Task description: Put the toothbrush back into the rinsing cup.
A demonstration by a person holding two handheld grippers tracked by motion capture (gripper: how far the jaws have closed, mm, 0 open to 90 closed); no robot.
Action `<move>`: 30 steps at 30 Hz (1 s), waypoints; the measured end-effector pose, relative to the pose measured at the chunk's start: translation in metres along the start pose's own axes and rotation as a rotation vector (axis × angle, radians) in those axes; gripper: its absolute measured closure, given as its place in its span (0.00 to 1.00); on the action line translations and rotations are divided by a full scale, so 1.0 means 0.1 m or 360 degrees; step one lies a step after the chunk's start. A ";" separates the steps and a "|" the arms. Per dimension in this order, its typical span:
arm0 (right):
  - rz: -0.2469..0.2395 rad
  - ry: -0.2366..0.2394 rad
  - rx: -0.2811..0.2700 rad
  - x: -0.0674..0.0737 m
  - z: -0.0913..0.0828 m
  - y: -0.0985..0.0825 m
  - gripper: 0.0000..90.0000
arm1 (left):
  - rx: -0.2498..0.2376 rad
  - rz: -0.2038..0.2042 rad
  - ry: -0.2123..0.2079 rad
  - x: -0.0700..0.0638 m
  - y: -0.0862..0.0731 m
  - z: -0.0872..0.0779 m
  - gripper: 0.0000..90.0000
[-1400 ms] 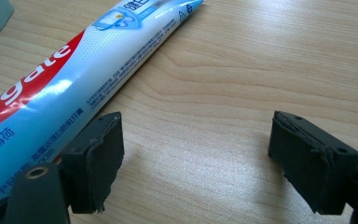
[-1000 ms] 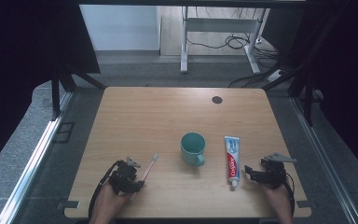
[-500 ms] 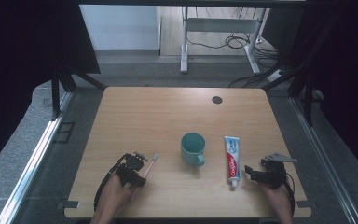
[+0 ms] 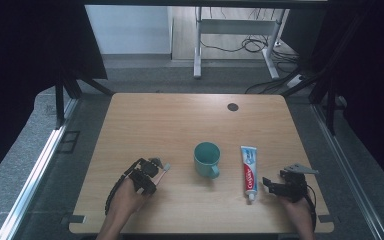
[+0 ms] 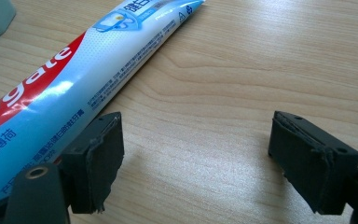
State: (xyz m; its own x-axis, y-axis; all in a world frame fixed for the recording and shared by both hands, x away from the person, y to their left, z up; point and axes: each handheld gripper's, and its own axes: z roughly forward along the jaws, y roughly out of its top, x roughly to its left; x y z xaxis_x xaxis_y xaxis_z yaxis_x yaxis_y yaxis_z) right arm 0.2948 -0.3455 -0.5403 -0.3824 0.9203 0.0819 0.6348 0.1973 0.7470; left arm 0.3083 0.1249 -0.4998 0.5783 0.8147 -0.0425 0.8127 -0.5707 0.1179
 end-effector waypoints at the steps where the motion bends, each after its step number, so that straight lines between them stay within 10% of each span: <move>1: -0.0001 0.0000 0.0001 0.00 0.00 0.00 0.20 | 0.0009 0.0000 -0.0003 0.01 0.01 0.00 0.85; 10: 0.0001 0.0001 0.0000 0.00 0.00 0.00 0.20 | 0.0011 0.0012 -0.0045 0.06 0.01 -0.01 0.88; 30: 0.0002 0.0002 -0.0001 0.00 0.00 0.00 0.20 | -0.0255 0.0053 -0.0177 0.12 -0.04 -0.21 0.88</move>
State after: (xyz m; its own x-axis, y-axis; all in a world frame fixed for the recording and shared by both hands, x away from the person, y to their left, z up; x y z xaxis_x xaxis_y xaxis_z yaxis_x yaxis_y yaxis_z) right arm 0.2948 -0.3458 -0.5403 -0.3824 0.9202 0.0839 0.6349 0.1957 0.7474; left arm 0.3103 0.1397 -0.4796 0.6163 0.7742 -0.1441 0.7762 -0.5663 0.2772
